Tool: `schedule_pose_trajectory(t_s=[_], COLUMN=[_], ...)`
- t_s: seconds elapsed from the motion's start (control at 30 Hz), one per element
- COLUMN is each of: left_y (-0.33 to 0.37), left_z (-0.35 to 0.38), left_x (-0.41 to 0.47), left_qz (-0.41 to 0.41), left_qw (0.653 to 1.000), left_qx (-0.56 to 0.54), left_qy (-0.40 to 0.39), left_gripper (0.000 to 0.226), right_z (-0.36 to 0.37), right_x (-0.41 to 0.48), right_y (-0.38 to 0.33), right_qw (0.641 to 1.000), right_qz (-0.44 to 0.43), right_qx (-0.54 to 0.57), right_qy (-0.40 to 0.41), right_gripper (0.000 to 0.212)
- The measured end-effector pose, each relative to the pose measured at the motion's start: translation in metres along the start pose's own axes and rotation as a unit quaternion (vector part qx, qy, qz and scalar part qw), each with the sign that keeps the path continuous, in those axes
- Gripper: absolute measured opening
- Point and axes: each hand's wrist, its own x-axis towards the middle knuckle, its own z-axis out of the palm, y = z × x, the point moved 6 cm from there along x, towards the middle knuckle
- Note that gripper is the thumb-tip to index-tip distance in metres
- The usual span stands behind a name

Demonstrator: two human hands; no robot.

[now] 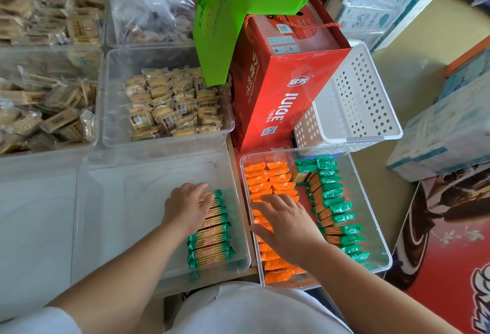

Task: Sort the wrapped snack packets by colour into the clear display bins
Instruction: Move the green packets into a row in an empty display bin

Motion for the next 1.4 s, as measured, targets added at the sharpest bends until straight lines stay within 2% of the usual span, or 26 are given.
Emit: schedule_pose_trajectory(t_s=[0.1, 0.17, 0.23, 0.33, 0.47, 0.6, 0.77, 0.87, 1.1, 1.2, 1.4], left_y=[0.033, 0.068, 0.11, 0.17, 0.231, 0.264, 0.272, 0.269, 0.271, 0.275, 0.274], left_z=[-0.03, -0.044, -0.047, -0.031, 0.016, 0.063, 0.092, 0.1, 0.116, 0.116, 0.093], left_x=[-0.011, -0.019, -0.024, -0.02, 0.002, 0.032, 0.05, 0.053, 0.06, 0.061, 0.033], left_qz=[0.007, 0.069, 0.148, 0.225, 0.252, 0.219, 0.167, 0.131, 0.118, 0.116, 0.114], left_qw=[0.987, 0.97, 0.954, 0.943, 0.952, 0.97, 0.973, 0.971, 0.962, 0.965, 0.972], left_qx=[-0.059, -0.055, -0.05, -0.04, -0.03, 0.047, 0.139, 0.182, 0.241, 0.23, 0.179], left_qy=[0.15, 0.226, 0.255, 0.24, 0.171, 0.098, 0.082, 0.084, 0.054, 0.055, 0.102], left_gripper=[0.04, 0.032, 0.033, 0.039, 0.048, 0.069, 0.076, 0.08, 0.04, 0.034, 0.035], right_z=[-0.012, -0.011, -0.008, -0.005, -0.001, 0.005, 0.015, 0.022, 0.03, 0.032, 0.033], right_x=[-0.012, -0.023, -0.039, -0.068, -0.095, -0.101, -0.093, -0.088, -0.078, -0.075, -0.071], right_y=[0.044, 0.081, 0.119, 0.169, 0.212, 0.229, 0.229, 0.231, 0.233, 0.233, 0.226], right_qw=[0.998, 0.996, 0.995, 0.995, 0.994, 0.984, 0.97, 0.971, 0.972, 0.968, 0.966], right_qz=[0.047, 0.08, 0.097, 0.077, -0.022, -0.1, -0.147, -0.151, -0.137, -0.125, -0.115], right_qx=[0.022, 0.028, 0.0, -0.059, -0.097, -0.148, -0.196, -0.183, -0.192, -0.216, -0.229], right_qy=[0.037, 0.038, 0.031, 0.037, 0.042, 0.005, -0.007, -0.014, -0.018, -0.015, -0.025], right_gripper=[0.06, 0.066, 0.064, 0.055, 0.059, 0.053, 0.036, 0.038, 0.04, 0.041, 0.029])
